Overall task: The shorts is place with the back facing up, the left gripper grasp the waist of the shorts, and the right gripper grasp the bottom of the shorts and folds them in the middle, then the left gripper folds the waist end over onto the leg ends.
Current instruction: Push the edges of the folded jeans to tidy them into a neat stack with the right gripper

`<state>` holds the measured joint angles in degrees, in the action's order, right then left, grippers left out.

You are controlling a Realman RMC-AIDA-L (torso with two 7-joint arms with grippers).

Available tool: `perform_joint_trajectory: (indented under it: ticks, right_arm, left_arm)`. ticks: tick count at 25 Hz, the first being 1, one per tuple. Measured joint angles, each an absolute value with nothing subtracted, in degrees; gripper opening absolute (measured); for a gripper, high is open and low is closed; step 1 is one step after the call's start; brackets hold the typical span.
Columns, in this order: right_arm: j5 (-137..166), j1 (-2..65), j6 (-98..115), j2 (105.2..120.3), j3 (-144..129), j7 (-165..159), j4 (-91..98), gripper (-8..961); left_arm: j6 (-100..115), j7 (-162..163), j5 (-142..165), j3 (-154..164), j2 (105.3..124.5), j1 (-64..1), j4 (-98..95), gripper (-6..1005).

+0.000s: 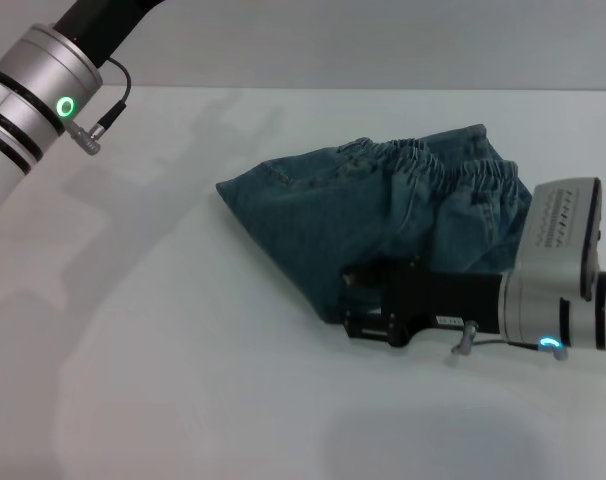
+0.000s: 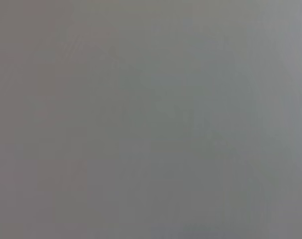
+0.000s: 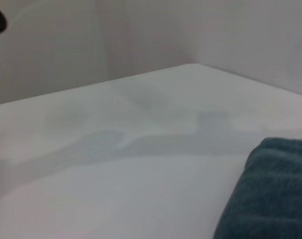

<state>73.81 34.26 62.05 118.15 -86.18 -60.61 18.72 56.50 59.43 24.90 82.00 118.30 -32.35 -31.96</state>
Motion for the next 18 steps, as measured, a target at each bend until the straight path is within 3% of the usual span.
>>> perform_joint_trajectory:
  ticks: [18]
  right_arm:
    - [70.7, 40.4, 48.4, 119.08, -86.2, -62.3, 21.2, 567]
  left_arm:
    - [57.1, 59.6, 23.8, 82.0, 118.38, -31.9, -31.2, 829]
